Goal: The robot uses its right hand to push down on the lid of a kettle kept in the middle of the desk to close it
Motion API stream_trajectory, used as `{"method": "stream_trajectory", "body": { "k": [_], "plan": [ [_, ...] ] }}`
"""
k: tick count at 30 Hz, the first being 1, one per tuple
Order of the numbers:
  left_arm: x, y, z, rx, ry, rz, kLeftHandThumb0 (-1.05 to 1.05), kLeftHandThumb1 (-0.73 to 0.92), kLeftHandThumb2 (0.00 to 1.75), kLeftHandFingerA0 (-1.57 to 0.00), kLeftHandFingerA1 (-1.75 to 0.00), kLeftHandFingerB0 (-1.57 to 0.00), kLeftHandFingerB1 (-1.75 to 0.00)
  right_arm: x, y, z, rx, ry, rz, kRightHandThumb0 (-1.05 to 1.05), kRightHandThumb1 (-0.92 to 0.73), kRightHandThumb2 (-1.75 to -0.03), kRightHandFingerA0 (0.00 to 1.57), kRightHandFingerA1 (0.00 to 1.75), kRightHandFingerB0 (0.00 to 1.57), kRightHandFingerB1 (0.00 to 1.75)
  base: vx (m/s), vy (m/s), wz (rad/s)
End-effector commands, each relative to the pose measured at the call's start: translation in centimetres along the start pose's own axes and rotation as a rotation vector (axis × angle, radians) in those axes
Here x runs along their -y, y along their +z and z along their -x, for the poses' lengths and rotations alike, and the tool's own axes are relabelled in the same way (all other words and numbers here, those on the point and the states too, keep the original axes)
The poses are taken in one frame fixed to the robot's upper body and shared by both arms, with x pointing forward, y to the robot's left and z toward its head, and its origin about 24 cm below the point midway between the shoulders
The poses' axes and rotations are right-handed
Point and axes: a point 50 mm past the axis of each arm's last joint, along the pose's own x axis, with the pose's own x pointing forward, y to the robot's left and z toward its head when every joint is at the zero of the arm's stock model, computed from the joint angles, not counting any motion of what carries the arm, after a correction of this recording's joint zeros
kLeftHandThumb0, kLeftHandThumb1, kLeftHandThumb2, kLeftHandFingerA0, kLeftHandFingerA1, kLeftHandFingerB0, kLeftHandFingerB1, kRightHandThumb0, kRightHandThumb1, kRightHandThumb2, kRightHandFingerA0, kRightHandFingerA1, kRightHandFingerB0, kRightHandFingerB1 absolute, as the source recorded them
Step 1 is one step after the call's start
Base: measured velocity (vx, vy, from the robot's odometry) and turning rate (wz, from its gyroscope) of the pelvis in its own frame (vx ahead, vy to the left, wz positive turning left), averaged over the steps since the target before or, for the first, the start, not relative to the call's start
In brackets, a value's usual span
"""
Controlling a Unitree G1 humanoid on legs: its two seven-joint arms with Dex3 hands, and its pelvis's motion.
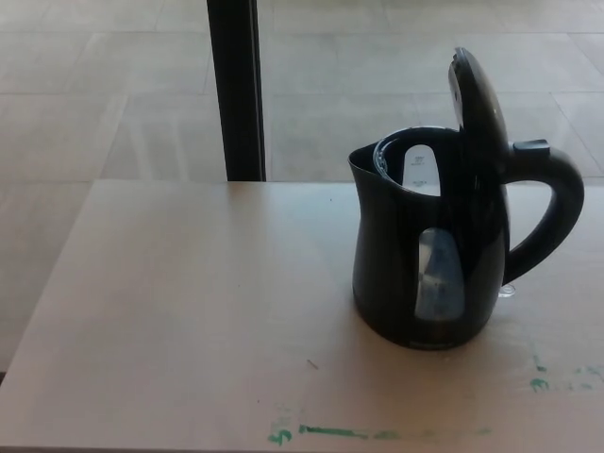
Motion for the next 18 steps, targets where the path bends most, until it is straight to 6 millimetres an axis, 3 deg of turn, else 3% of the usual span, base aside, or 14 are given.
{"method": "stream_trajectory", "body": {
  "k": [1,4,5,6,7,8,9,11,12,13,14,16,17,18],
  "plan": [
    [-0.6,0.5,0.3,0.012,-0.079,0.096,-0.68,0.66,0.61,-0.56,-0.5,-0.32,-0.33,1.5,2.7,-0.3,0.122,0.015,-0.109,-0.69,-0.8,-1.07,0.14,0.46,0.0,0.23,0.0,0.0,0.0],
    [-0.6,0.5,0.3,0.016,-0.082,0.092,-0.68,0.67,0.61,-0.56,-0.51,-0.3,-0.32,1.7,3.5,-0.4,0.152,0.028,-0.132,-0.73,-0.84,-1.09,0.05,0.38,0.04,0.17,0.0,0.0,0.0],
    [-0.7,0.3,0.4,0.012,-0.08,0.097,-0.76,0.56,0.9,-0.51,-0.61,-0.28,-0.46,1.9,5.1,-0.6,0.207,0.025,-0.166,-0.77,-0.82,-1.09,0.06,0.38,0.05,0.17,0.0,0.0,0.0],
    [-0.7,0.3,0.4,0.01,-0.082,0.099,-0.69,0.67,0.6,-0.54,-0.51,-0.34,-0.33,2.0,6.0,-0.7,0.232,0.016,-0.171,-0.76,-0.82,-1.1,0.07,0.4,0.05,0.18,0.0,0.0,0.0],
    [-0.7,0.2,0.4,0.01,-0.084,0.094,-0.76,0.56,0.9,-0.47,-0.58,-0.25,-0.45,2.1,7.0,-0.8,0.262,0.009,-0.174,-0.77,-0.81,-1.09,0.06,0.4,0.05,0.18,0.0,0.0,0.0],
    [-0.7,0.2,0.4,0.01,-0.084,0.09,-0.68,0.67,0.61,-0.52,-0.46,-0.3,-0.33,2.2,8.2,-0.8,0.293,0.01,-0.202,-0.76,-0.8,-1.09,0.06,0.4,0.05,0.18,0.0,0.0,0.0],
    [-0.7,0.1,0.4,0.01,-0.083,0.097,-0.76,0.56,0.89,-0.48,-0.58,-0.23,-0.44,2.4,9.8,-0.8,0.343,0.003,-0.199,-0.73,-0.83,-1.1,0.06,0.39,0.05,0.21,0.0,0.0,0.0],
    [-0.8,0.0,0.4,0.006,-0.081,0.107,-0.76,0.56,0.89,-0.48,-0.58,-0.23,-0.44,2.5,11.4,-0.8,0.395,-0.005,-0.181,-0.73,-0.83,-1.1,0.06,0.39,0.05,0.21,0.0,0.0,0.0],
    [-0.8,0.0,0.4,0.007,-0.082,0.112,-0.68,0.65,0.6,-0.57,-0.53,-0.28,-0.32,2.7,12.4,-0.9,0.419,-0.003,-0.193,-0.71,-0.84,-1.08,0.05,0.37,0.05,0.2,0.0,0.0,0.0],
    [-0.8,0.0,0.4,0.008,-0.083,0.106,-0.72,0.54,0.91,-0.48,-0.6,-0.22,-0.45,3.1,14.7,-1.3,0.48,0.005,-0.21,-0.7,-0.85,-1.09,0.04,0.35,0.04,0.2,0.0,0.0,0.0],
    [-0.8,0.0,0.5,0.01,-0.087,0.101,-0.69,0.67,0.61,-0.55,-0.53,-0.29,-0.33,3.2,15.6,-1.3,0.499,0.008,-0.22,-0.72,-0.83,-1.07,0.05,0.35,0.05,0.19,0.0,0.0,0.0],
    [-0.8,0.0,0.5,0.014,-0.094,0.101,-0.69,0.67,0.61,-0.55,-0.53,-0.29,-0.33,3.3,16.4,-1.4,0.512,0.01,-0.235,-0.72,-0.83,-1.07,0.05,0.35,0.05,0.19,0.0,0.0,0.0],
    [-0.9,0.1,0.5,0.016,-0.089,0.1,-0.68,0.67,0.61,-0.56,-0.53,-0.31,-0.33,3.2,19.0,-1.3,0.588,0.003,-0.212,-0.66,-0.92,-0.75,0.11,0.32,0.05,0.15,0.0,0.0,0.0],
    [-0.9,0.2,0.5,0.016,-0.089,0.101,-0.68,0.66,0.6,-0.54,-0.5,-0.32,-0.33,2.9,21.4,-1.0,0.633,0.029,-0.197,-0.75,-0.79,-1.1,0.05,0.41,0.06,0.24,0.0,0.0,0.0]
  ]
}}
